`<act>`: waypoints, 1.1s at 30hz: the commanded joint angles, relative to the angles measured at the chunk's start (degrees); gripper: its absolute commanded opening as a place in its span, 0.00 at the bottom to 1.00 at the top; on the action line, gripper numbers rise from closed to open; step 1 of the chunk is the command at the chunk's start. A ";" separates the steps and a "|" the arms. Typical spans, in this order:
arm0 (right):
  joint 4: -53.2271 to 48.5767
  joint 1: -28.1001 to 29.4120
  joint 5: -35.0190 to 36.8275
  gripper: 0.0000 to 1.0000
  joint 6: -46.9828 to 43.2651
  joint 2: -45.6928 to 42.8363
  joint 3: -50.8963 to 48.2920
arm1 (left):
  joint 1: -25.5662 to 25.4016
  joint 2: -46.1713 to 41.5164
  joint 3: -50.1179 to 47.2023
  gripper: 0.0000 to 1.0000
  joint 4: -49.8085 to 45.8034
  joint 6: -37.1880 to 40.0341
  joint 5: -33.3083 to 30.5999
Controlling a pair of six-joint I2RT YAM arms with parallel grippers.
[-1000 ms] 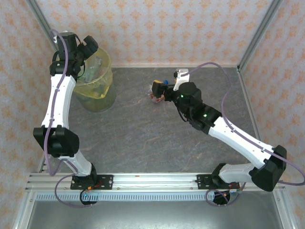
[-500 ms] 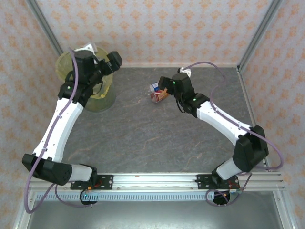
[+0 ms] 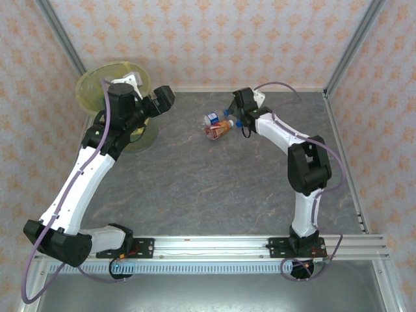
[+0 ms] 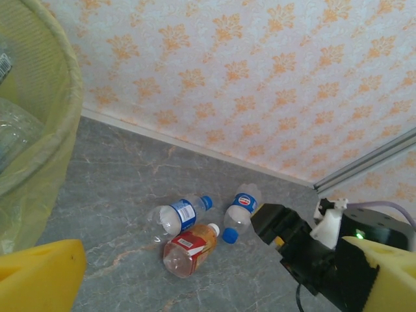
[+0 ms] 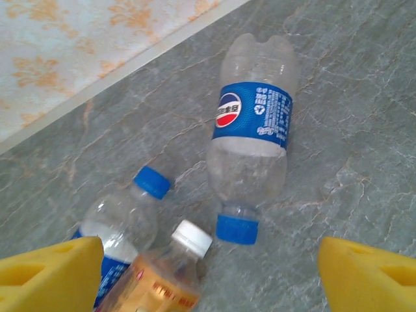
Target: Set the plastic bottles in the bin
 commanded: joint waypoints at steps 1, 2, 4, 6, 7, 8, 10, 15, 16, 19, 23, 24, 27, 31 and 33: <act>-3.42 -1.91 2.38 0.83 1.31 3.51 4.02 | -1.27 -0.77 0.96 0.99 1.31 -0.96 -0.64; -3.61 -2.26 2.41 0.83 1.32 4.70 4.78 | -1.53 -0.59 1.31 0.99 1.24 -0.97 -0.78; -3.40 -2.93 1.85 0.82 0.87 7.06 6.70 | -2.38 -0.15 2.05 0.99 0.88 -0.83 -1.49; -3.74 -3.39 1.44 0.82 0.93 9.45 8.69 | -2.90 0.17 2.39 0.99 0.78 -0.82 -2.02; -4.01 -3.66 0.77 0.82 0.70 10.64 9.98 | -3.12 0.38 2.56 0.99 0.77 -0.86 -2.13; -4.07 -3.74 0.10 0.82 0.30 11.68 11.08 | -3.18 0.57 2.60 0.99 0.70 -0.80 -2.22; -4.42 -3.85 -0.32 0.82 -0.32 13.80 13.43 | -3.45 0.98 2.72 0.99 0.79 -0.74 -2.48; -6.16 -4.40 -1.49 0.84 -0.30 18.87 18.96 | -3.59 2.08 3.65 0.99 0.41 -0.57 -2.57; -6.33 -4.54 -1.77 0.84 -0.08 19.75 19.88 | -3.58 2.22 3.89 0.99 0.34 -0.49 -2.57; -7.00 -5.31 -2.27 0.82 0.14 22.07 22.18 | -3.76 2.58 4.32 0.99 0.17 -0.28 -2.72; -7.05 -6.12 -3.79 0.77 -0.29 24.67 23.94 | -3.84 3.12 4.79 0.99 -0.03 -0.01 -2.93; -7.21 -6.40 -4.44 0.76 -0.21 25.30 24.31 | -3.83 3.29 5.14 0.99 -0.31 0.03 -2.97; -7.75 -6.90 -5.13 0.75 0.14 26.32 24.82 | -3.84 3.57 5.68 0.99 -0.74 0.23 -3.19; -6.78 -7.16 -5.07 0.74 -1.26 26.52 24.20 | -3.80 3.33 5.73 0.99 -0.66 0.14 -3.27; -6.98 -7.18 -5.33 0.70 -2.17 26.80 24.24 | -3.83 3.09 5.44 0.99 -0.63 -0.01 -3.37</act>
